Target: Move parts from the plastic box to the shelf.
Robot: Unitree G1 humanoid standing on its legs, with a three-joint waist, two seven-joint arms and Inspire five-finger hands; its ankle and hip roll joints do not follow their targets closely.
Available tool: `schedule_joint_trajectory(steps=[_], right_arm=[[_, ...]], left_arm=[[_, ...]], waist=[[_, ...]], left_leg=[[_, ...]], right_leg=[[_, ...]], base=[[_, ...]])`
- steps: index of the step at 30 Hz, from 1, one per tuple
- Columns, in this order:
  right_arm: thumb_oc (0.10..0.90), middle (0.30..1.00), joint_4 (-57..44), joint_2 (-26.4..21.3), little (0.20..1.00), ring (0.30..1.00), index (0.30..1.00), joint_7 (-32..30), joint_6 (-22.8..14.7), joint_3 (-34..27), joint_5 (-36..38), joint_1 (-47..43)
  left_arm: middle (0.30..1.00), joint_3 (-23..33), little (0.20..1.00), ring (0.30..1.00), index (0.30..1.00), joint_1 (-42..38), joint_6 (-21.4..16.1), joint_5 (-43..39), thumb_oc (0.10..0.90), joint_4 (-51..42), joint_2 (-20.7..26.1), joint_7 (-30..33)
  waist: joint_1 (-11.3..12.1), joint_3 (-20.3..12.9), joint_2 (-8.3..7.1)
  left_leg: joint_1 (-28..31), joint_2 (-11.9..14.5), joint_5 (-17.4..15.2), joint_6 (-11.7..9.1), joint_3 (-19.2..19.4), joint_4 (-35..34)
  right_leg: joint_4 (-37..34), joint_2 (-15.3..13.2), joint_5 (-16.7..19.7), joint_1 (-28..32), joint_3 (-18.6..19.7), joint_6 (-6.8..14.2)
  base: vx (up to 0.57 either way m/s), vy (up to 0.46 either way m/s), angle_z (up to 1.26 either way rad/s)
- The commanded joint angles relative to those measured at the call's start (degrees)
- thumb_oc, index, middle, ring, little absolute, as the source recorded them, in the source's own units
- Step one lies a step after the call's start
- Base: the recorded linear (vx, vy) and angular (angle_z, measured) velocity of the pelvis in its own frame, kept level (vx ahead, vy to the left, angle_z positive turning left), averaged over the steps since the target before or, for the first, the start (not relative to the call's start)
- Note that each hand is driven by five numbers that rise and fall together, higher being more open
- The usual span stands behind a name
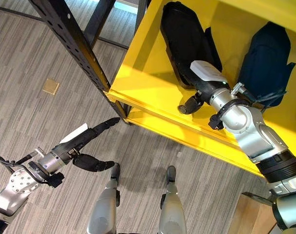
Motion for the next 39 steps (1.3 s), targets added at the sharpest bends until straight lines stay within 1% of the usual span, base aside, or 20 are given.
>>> schedule_joint_trajectory(steps=[1,2,3,4,8,10,11,16,19,21,23,24,28,39], right_arm=[[0.900,1.000,-1.4,0.3,1.000,1.000,1.000,-3.7,0.5,-0.5,2.1,-8.9],[0.900,1.000,-0.9,0.6,1.000,1.000,1.000,-5.6,2.0,-0.8,1.6,-8.8],[0.900,1.000,-0.7,0.8,1.000,1.000,1.000,-6.2,2.5,-1.0,1.5,-8.8],[0.900,1.000,0.0,1.3,1.000,1.000,1.000,-8.2,2.6,-1.6,1.6,-8.7],[0.900,1.000,-0.4,2.9,1.000,1.000,1.000,-7.3,3.6,-4.0,0.4,-7.3],[0.900,1.000,-0.3,3.5,1.000,1.000,1.000,-5.9,5.4,-4.4,0.4,-7.0],[0.900,1.000,0.1,3.9,1.000,1.000,1.000,-5.2,7.3,-4.3,1.7,-6.8],[0.900,1.000,0.9,4.8,1.000,1.000,1.000,-5.1,9.7,-4.2,4.5,-6.4],[0.900,1.000,2.2,6.8,1.000,1.000,1.000,-5.1,12.4,-4.7,12.7,-6.0],[0.900,1.000,2.8,7.9,1.000,1.000,1.000,-5.2,13.3,-5.1,16.2,-5.5],[0.900,1.000,3.1,8.8,1.000,1.000,1.000,-5.3,13.7,-5.5,18.7,-5.3],[0.900,1.000,3.9,10.0,1.000,1.000,1.000,-5.4,13.7,-5.7,20.7,-5.1],[0.900,1.000,5.6,13.2,1.000,1.000,1.000,-5.9,13.0,-6.4,23.7,-4.8],[0.900,1.000,7.1,18.4,1.000,1.000,1.000,-4.8,11.3,-6.5,26.9,-5.3]], left_arm=[[1.000,1.5,1.000,1.000,1.000,-0.2,-3.2,-1.6,0.900,-6.2,0.8,1.2],[1.000,1.6,1.000,1.000,1.000,-0.2,-3.2,-1.2,0.900,-6.2,0.8,1.0],[1.000,1.6,1.000,1.000,1.000,-0.1,-3.1,-1.1,0.900,-6.3,0.7,1.0],[1.000,1.7,1.000,1.000,1.000,0.2,-3.1,-1.1,0.900,-6.6,0.6,1.2],[1.000,2.0,1.000,1.000,1.000,0.2,-3.1,-1.0,0.900,-6.7,0.0,1.5],[1.000,2.1,1.000,1.000,1.000,0.1,-3.2,-0.6,0.900,-6.5,-0.1,1.5],[1.000,1.9,1.000,1.000,1.000,-0.1,-3.0,-0.9,0.900,-6.4,-0.2,1.8],[1.000,2.0,1.000,1.000,1.000,-0.1,-2.8,-0.4,0.900,-6.5,-0.3,2.0],[1.000,2.1,1.000,1.000,1.000,0.2,-3.0,-0.3,0.900,-6.5,-0.6,2.1],[1.000,2.1,1.000,1.000,1.000,0.3,-3.3,0.1,0.900,-6.3,-0.9,1.9],[1.000,2.1,1.000,1.000,1.000,0.4,-3.4,0.3,0.900,-6.4,-1.0,2.0],[1.000,2.0,1.000,1.000,1.000,0.2,-3.4,0.3,0.900,-6.2,-1.1,1.9],[1.000,1.6,1.000,1.000,1.000,0.1,-3.8,0.9,0.900,-5.9,-1.4,1.5],[1.000,0.6,1.000,1.000,1.000,-0.4,-5.0,1.6,0.900,-4.7,-1.9,2.2]], waist=[[-0.1,-1.7,-1.49],[-0.1,-1.6,-1.49],[-0.1,-1.6,-1.46],[-0.2,-1.6,-1.35],[-0.6,-1.3,-0.83],[-0.7,-1.2,-0.68],[-0.8,-1.1,-0.60],[-0.8,-0.9,-0.49],[-0.7,-0.8,-0.43],[-0.6,-0.8,-0.43],[-0.5,-0.8,-0.42],[-0.4,-0.8,-0.38],[-0.1,-0.9,-0.17],[0.3,-1.0,0.56]], left_leg=[[0.4,1.2,-6.9,3.9,5.4,6.0],[0.3,1.2,-6.9,3.9,5.4,6.2],[0.3,1.2,-6.9,3.9,5.4,6.2],[0.3,1.2,-7.0,3.9,5.5,6.2],[0.2,0.9,-7.1,4.0,5.7,6.3],[0.3,0.9,-7.1,4.0,5.8,6.5],[0.2,0.8,-7.1,4.0,5.9,6.6],[0.3,0.7,-7.0,4.0,6.0,6.4],[0.5,0.7,-6.9,3.9,6.1,6.3],[0.7,0.8,-6.9,3.9,6.3,6.2],[0.7,0.7,-6.9,3.9,6.2,6.2],[0.8,0.7,-6.9,4.0,6.3,6.2],[1.1,0.5,-7.0,4.1,6.2,6.3],[1.5,0.0,-7.0,4.2,6.2,6.2]], right_leg=[[10.1,-1.0,-9.1,-3.3,-0.2,-1.4],[10.1,-1.0,-9.1,-3.3,-0.1,-1.5],[10.0,-1.0,-9.2,-3.3,-0.1,-1.5],[9.9,-1.0,-9.2,-3.1,-0.1,-1.5],[9.9,-1.1,-9.3,-3.1,0.2,-1.5],[10.0,-1.1,-9.3,-3.1,0.3,-1.5],[9.9,-1.1,-9.3,-3.0,0.4,-1.6],[9.8,-1.2,-9.4,-2.8,0.3,-1.7],[9.7,-1.2,-9.4,-2.6,0.4,-1.8],[9.5,-1.2,-9.4,-2.3,0.2,-1.8],[9.5,-1.2,-9.4,-2.2,0.2,-1.9],[9.4,-1.2,-9.5,-2.1,0.2,-1.9],[9.3,-1.2,-9.5,-1.6,0.1,-2.0],[8.7,-1.3,-9.3,-0.8,0.2,-1.9]], base=[[0.00,0.000,0.00],[0.00,0.000,0.00],[0.00,0.000,0.00],[0.00,0.000,0.00],[0.00,0.017,-0.01],[0.00,0.000,0.00],[0.00,0.000,0.00],[0.00,0.000,0.00],[0.00,0.000,0.00],[0.00,0.000,0.00],[0.00,0.000,0.00],[0.00,0.000,0.00],[0.00,0.000,0.00],[0.00,0.000,0.00]])
